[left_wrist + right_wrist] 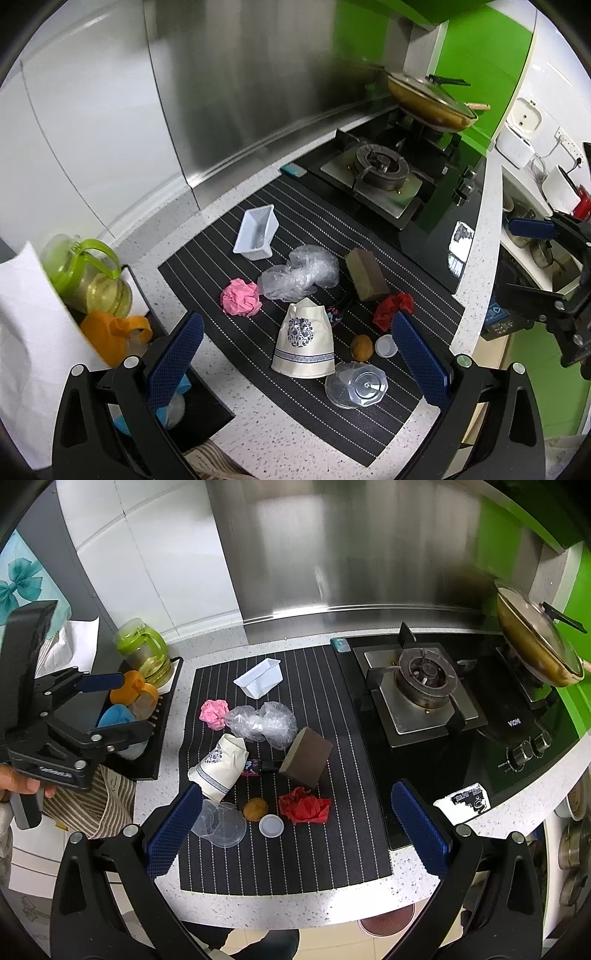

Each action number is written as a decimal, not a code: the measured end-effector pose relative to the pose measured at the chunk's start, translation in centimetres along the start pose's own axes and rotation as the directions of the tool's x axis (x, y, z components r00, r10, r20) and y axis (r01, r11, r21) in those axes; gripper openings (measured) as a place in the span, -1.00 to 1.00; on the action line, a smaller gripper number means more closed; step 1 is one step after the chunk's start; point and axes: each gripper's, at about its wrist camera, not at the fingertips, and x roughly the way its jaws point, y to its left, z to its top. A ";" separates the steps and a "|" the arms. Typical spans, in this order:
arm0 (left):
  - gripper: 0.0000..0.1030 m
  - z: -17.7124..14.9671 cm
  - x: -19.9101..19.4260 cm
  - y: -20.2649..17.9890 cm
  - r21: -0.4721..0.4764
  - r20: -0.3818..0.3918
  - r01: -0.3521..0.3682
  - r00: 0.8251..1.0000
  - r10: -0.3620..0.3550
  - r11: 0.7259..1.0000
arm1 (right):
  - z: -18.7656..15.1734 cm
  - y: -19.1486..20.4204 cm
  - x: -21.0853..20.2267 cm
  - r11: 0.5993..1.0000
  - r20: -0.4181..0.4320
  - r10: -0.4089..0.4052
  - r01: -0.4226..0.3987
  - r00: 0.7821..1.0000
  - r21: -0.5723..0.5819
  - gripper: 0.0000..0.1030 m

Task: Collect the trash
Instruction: 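Grasp the white patterned paper cup with the left gripper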

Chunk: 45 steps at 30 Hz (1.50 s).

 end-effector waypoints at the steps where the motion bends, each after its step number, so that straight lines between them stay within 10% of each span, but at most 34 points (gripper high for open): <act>1: 0.89 0.1 0.5 0.1 -0.002 -0.010 0.002 1.000 -0.002 1.000 | -0.1 -0.1 0.2 1.000 -0.003 -0.001 0.001 1.000 0.002 0.94; 19: 0.84 -1.5 12.0 0.5 -0.065 -0.246 0.042 0.967 -0.057 0.997 | -1.0 -2.2 2.0 0.999 -0.053 -0.004 0.007 0.999 0.050 0.94; 27: -0.16 -2.4 13.9 0.6 -0.072 -0.300 0.064 0.950 -0.083 0.995 | -0.9 -2.4 2.9 0.998 -0.067 0.004 0.000 0.998 0.056 0.94; 45: -0.60 -2.6 11.3 0.7 -0.061 -0.224 0.101 0.968 -0.112 0.993 | -0.4 -1.5 3.6 0.999 -0.073 0.010 -0.007 0.997 0.043 0.94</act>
